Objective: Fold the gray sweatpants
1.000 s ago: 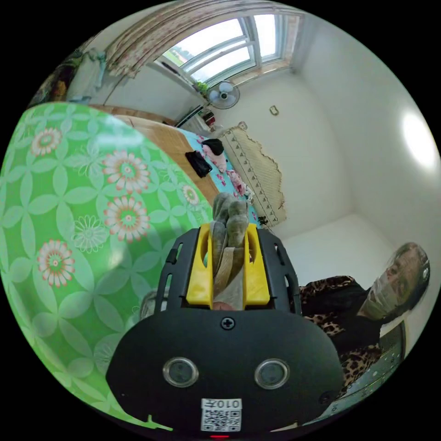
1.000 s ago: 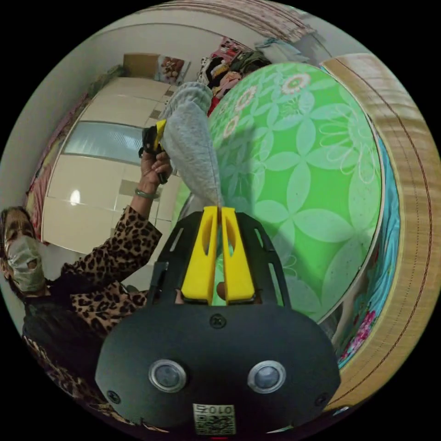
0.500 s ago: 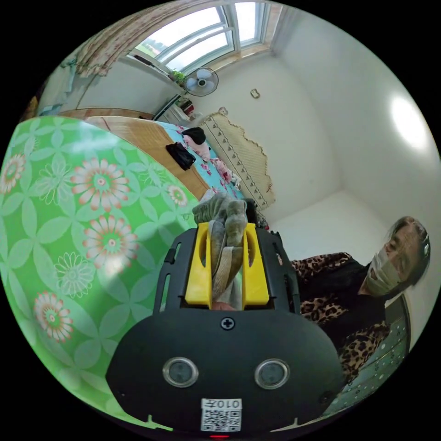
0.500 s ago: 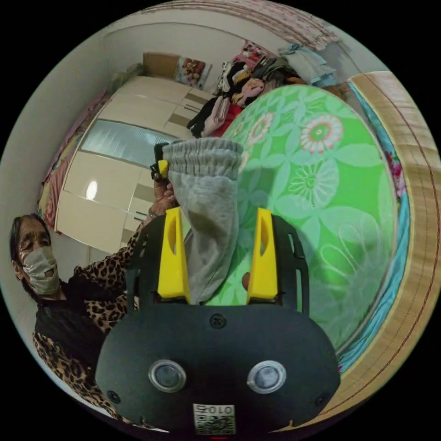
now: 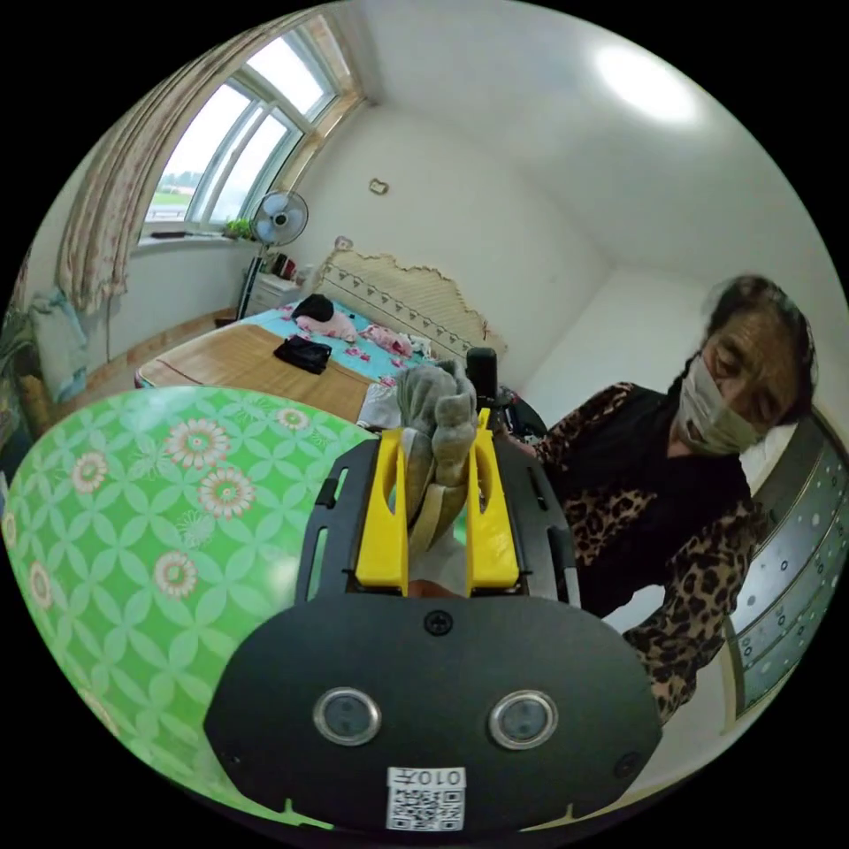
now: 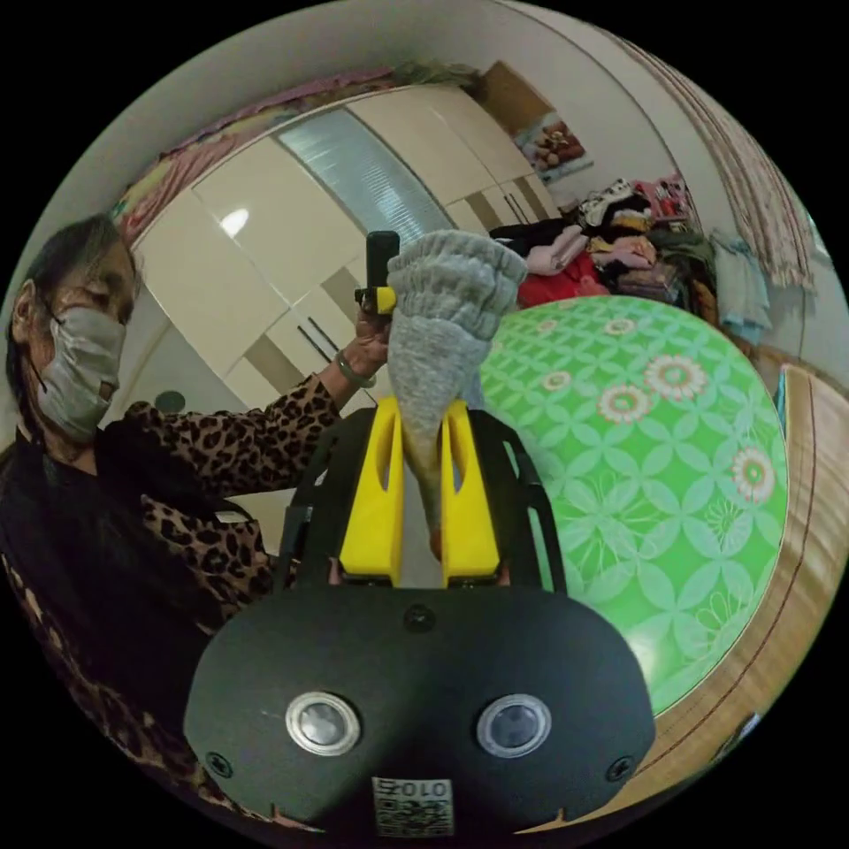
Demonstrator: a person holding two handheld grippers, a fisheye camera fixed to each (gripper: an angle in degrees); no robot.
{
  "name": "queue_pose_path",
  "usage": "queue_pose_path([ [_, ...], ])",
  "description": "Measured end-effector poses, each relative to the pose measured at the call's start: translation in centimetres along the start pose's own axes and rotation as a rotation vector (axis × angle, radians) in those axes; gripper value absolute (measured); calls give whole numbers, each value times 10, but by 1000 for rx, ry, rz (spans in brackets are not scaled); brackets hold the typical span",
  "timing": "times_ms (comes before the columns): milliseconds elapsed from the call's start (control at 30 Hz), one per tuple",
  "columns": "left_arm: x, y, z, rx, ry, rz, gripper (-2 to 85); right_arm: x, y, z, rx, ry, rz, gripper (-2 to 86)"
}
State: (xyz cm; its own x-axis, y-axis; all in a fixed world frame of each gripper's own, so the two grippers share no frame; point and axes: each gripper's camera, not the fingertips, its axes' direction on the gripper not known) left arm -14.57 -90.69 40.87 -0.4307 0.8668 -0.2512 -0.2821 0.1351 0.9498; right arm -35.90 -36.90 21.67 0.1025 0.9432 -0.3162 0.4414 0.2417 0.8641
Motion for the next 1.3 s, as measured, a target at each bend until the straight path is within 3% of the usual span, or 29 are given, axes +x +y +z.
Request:
queue_pose_path([
  [167, 109, 58, -73, 16, -117, 24, 97, -116, 9, 85, -104, 68, -167, 76],
  [333, 176, 139, -112, 61, -157, -75, 98, -246, 69, 226, -290, 287, -468, 71],
  [500, 220, 233, -134, 102, -147, -278, 102, -289, 130, 341, -434, 268, -548, 64],
  [633, 248, 287, -139, 30, -161, -467, 101, -300, 179, 422, -573, 281, -616, 62],
  [867, 324, 314, -180, -20, -142, -479, 93, -328, 236, 476, -602, 391, -753, 60],
  [1000, 373, 325, -231, 14, -158, -510, 81, -309, 215, 469, -569, 259, -577, 60],
  [1167, 455, 318, -323, 375, -275, -355, 16, -231, 187, 455, -519, 28, -302, 68],
  [1300, 518, 340, -368, 506, -406, -370, 4, -284, 202, 467, -488, 170, -552, 68],
])
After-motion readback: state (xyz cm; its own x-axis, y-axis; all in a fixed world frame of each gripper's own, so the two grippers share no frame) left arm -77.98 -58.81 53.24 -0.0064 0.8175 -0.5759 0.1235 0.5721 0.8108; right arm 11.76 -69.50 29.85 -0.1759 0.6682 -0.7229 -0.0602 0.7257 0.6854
